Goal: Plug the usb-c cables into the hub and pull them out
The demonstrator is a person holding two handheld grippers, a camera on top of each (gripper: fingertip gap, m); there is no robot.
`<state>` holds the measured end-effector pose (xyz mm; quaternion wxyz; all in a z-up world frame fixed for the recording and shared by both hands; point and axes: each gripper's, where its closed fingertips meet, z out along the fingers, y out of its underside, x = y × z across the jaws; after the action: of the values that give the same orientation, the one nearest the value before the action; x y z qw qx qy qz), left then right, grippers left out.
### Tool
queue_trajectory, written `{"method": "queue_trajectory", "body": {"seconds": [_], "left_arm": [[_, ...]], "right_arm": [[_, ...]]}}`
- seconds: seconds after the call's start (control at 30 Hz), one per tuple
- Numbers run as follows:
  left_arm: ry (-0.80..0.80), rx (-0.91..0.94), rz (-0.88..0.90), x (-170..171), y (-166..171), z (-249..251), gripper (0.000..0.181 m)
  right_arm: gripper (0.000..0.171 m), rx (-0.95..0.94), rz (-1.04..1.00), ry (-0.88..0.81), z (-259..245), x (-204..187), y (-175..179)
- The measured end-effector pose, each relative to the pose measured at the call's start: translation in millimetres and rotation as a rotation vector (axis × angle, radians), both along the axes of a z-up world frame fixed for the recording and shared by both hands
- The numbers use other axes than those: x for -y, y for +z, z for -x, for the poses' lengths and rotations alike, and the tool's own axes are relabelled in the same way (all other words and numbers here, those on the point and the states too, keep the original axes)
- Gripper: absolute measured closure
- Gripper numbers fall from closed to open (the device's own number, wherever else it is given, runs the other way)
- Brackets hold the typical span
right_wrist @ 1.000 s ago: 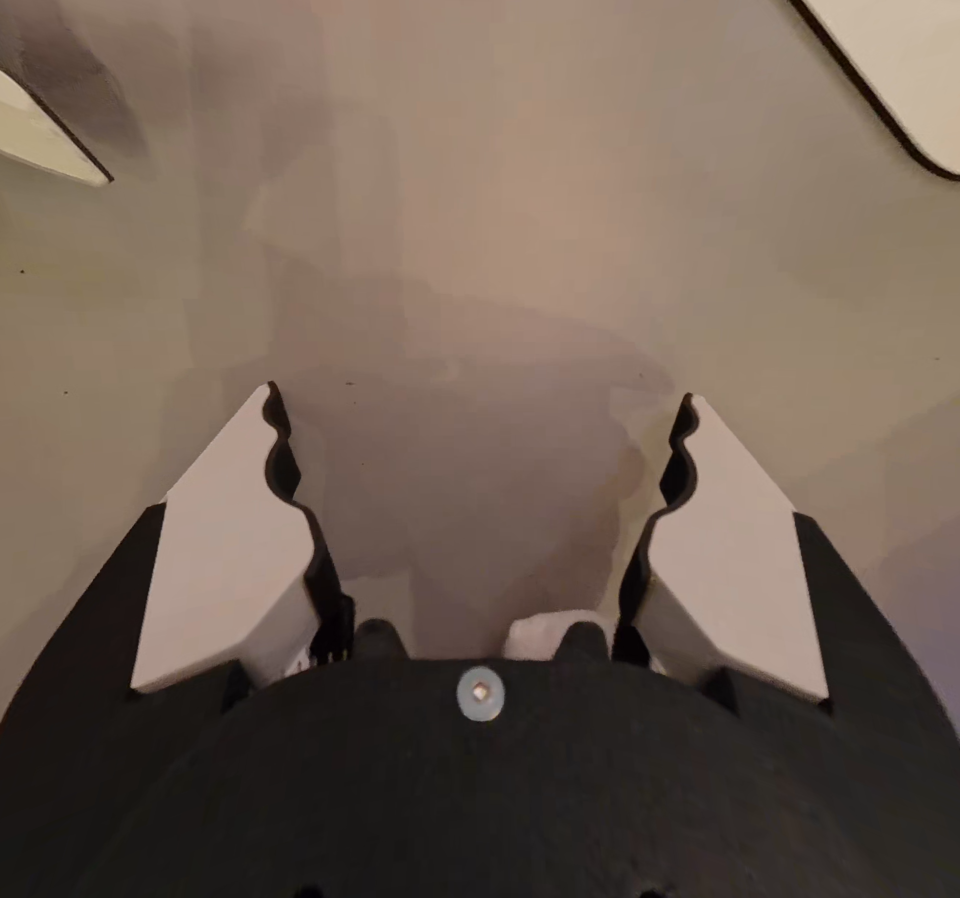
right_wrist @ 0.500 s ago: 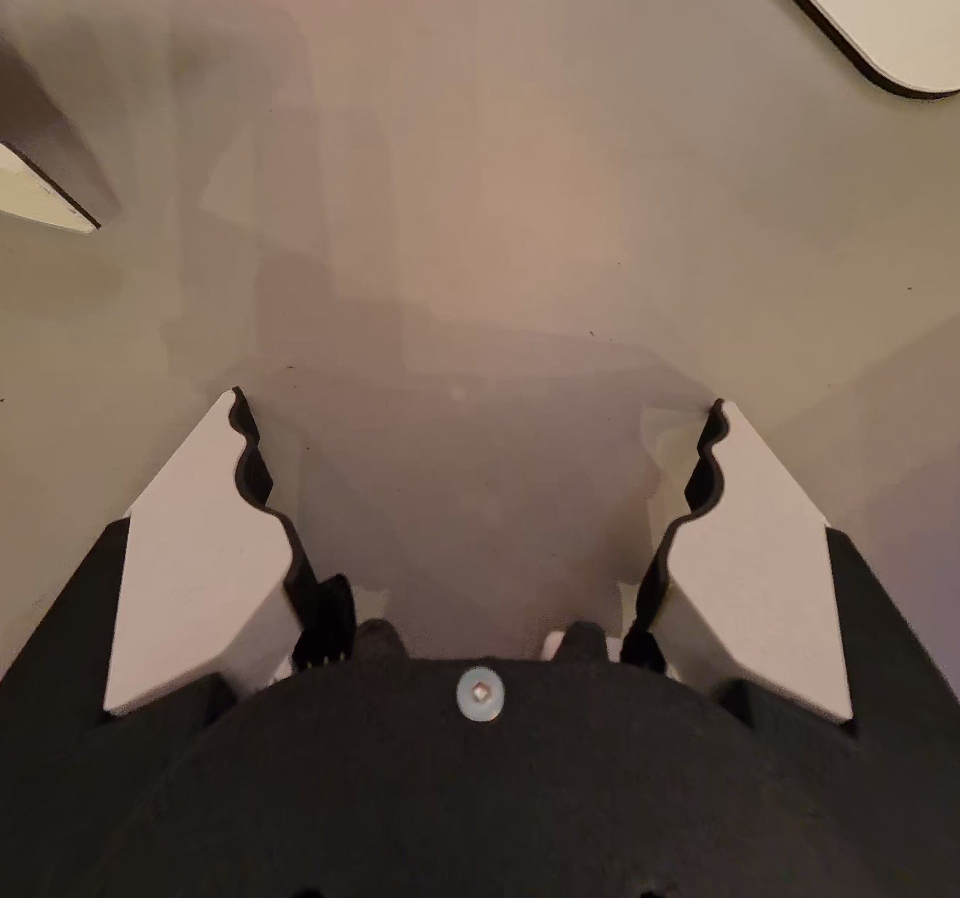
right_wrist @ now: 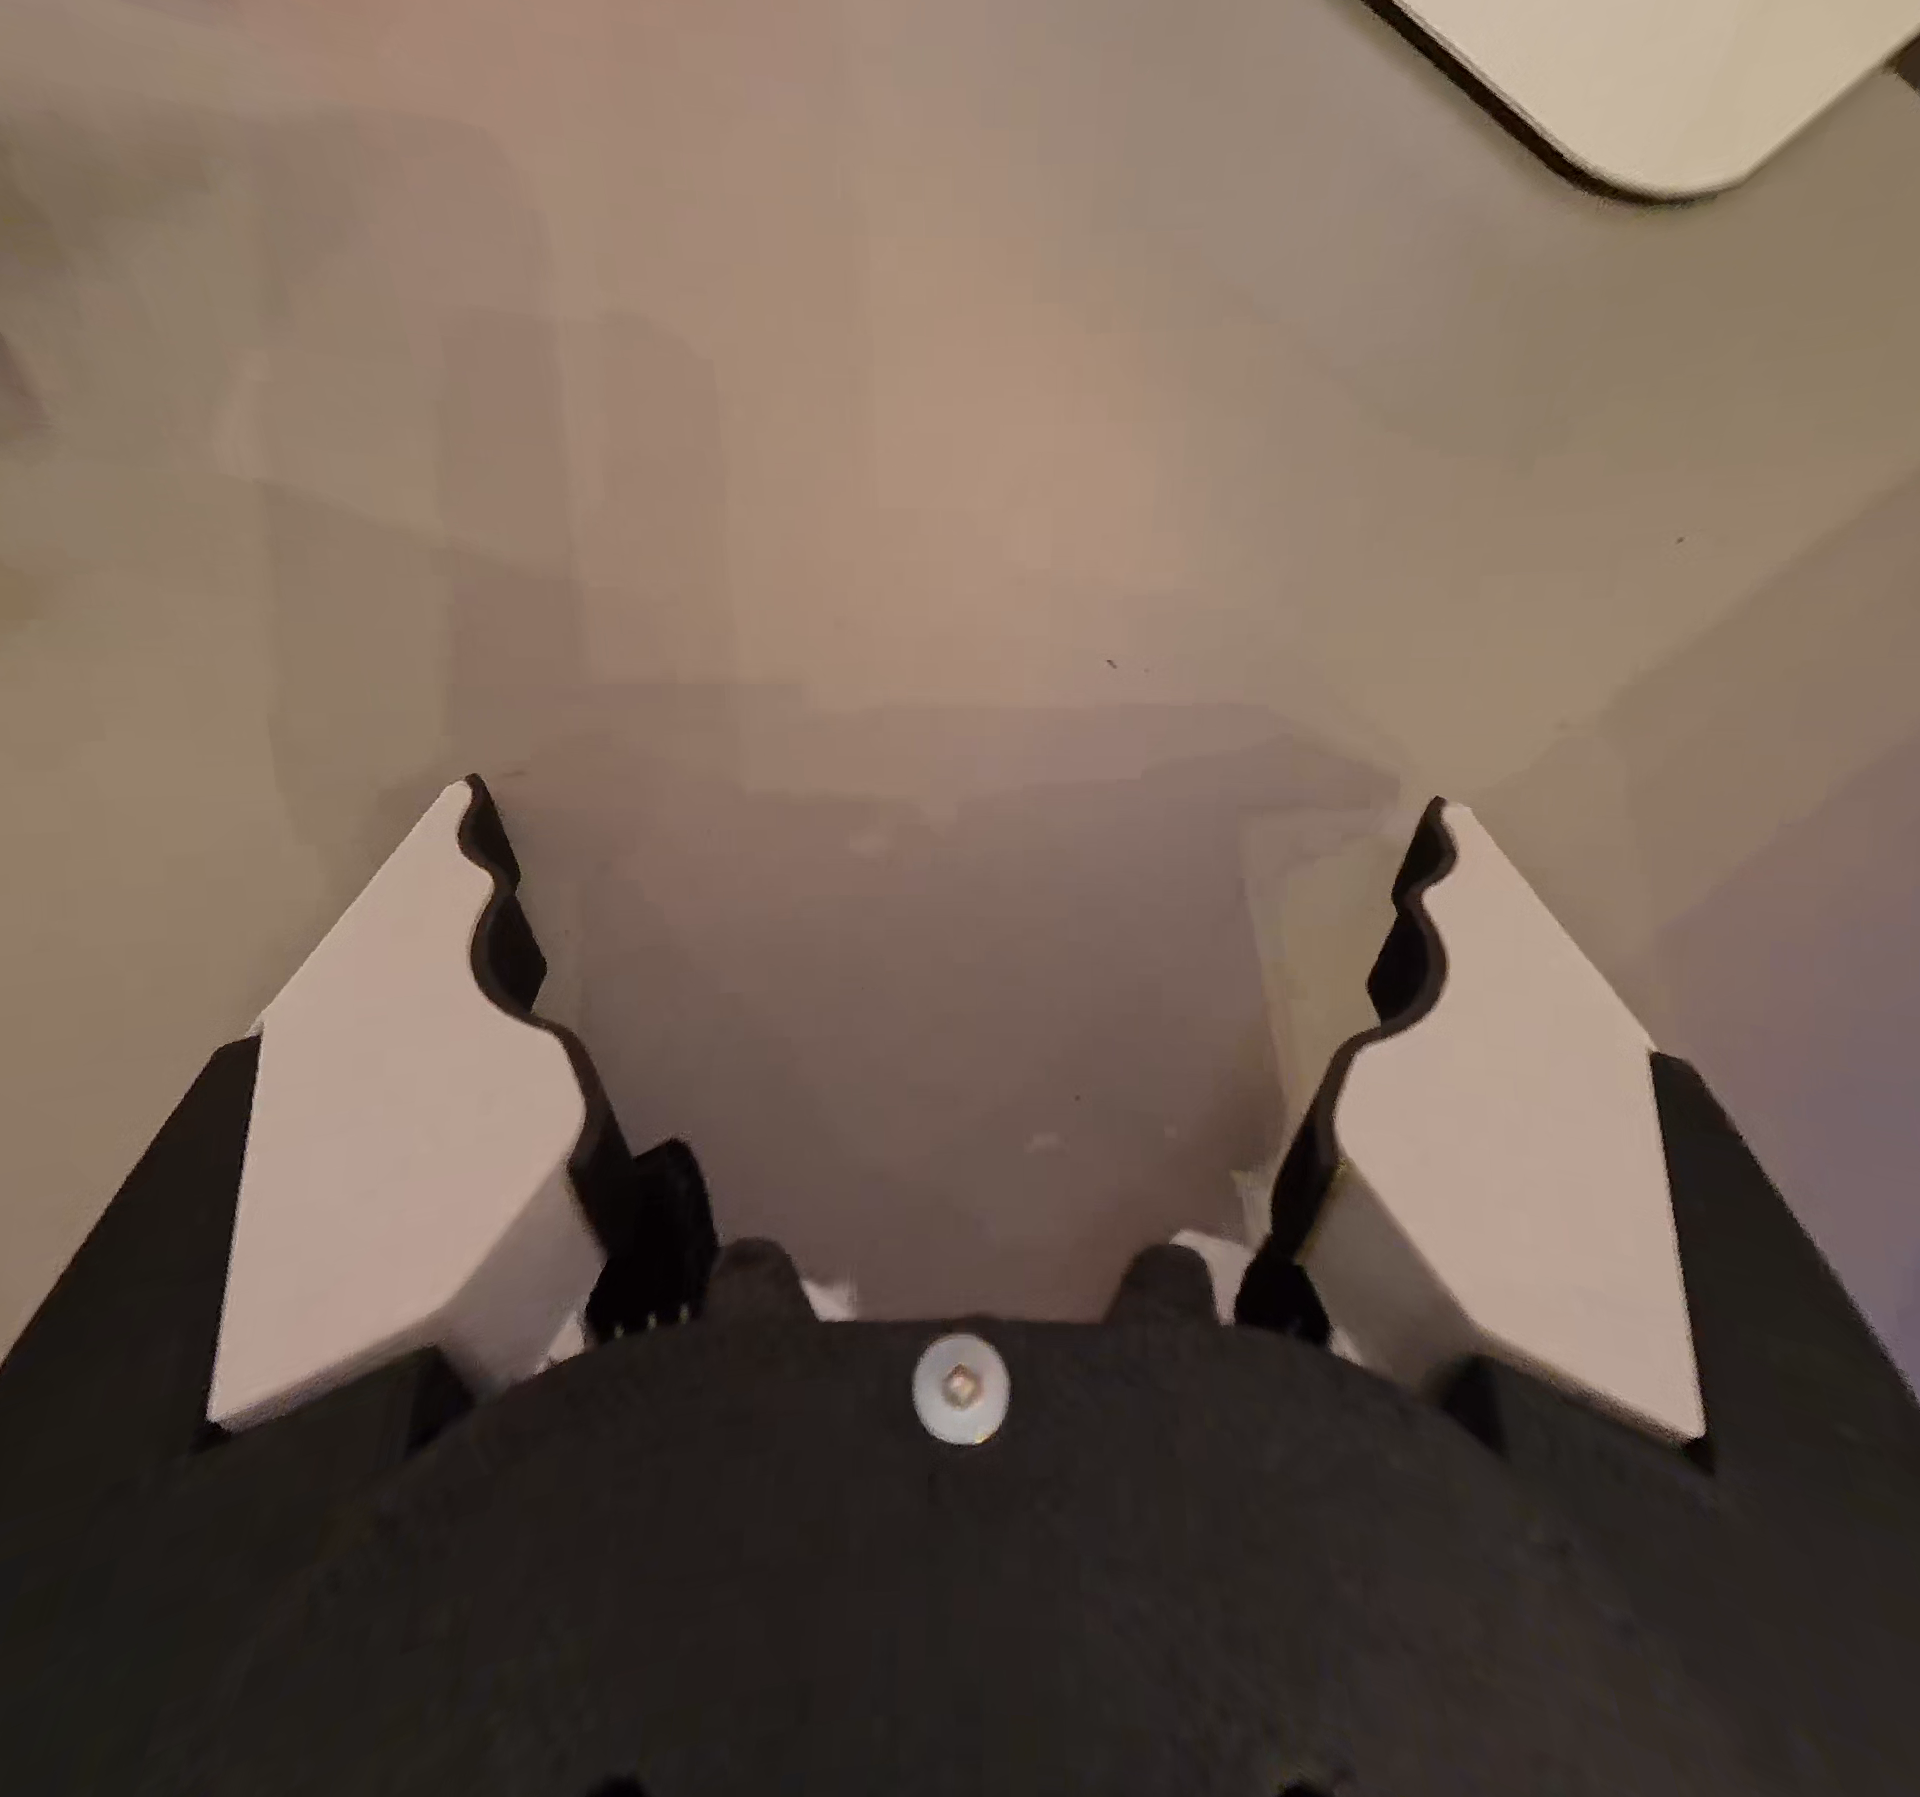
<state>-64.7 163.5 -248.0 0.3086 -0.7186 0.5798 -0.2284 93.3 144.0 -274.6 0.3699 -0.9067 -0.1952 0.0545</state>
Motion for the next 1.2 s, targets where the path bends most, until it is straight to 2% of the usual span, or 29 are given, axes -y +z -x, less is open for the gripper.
{"method": "queue_trajectory", "body": {"seconds": [0.17, 0.23, 0.63, 0.9, 1.07, 1.2], "left_arm": [[-0.005, 0.002, -0.006, 1.7, 0.9, -0.2, 0.085], [-0.011, -0.003, -0.013, 2.7, 0.9, -0.8, 0.085], [-0.036, -0.019, -0.019, 9.3, -0.3, -5.8, 0.086], [-0.053, -0.027, -0.022, 14.2, -1.8, -12.5, 0.087], [-0.066, -0.018, -0.026, 20.7, 1.6, -15.8, 0.088], [-0.059, -0.016, -0.028, 21.6, 3.1, -12.2, 0.088]], "right_arm": [[0.011, 0.023, -0.029, 0.029, -1.2, 3.2, 2.8], [0.012, -0.020, 0.028, -0.001, -4.1, 2.6, -2.8], [0.011, -0.011, 0.057, -0.100, -14.8, -3.5, -3.6], [0.012, -0.011, 0.020, -0.122, -13.1, -5.2, -2.4], [0.012, 0.118, -0.122, -0.102, -15.9, -8.2, 14.1], [0.012, 0.029, 0.002, -0.107, -17.7, -2.4, 2.1]]}}
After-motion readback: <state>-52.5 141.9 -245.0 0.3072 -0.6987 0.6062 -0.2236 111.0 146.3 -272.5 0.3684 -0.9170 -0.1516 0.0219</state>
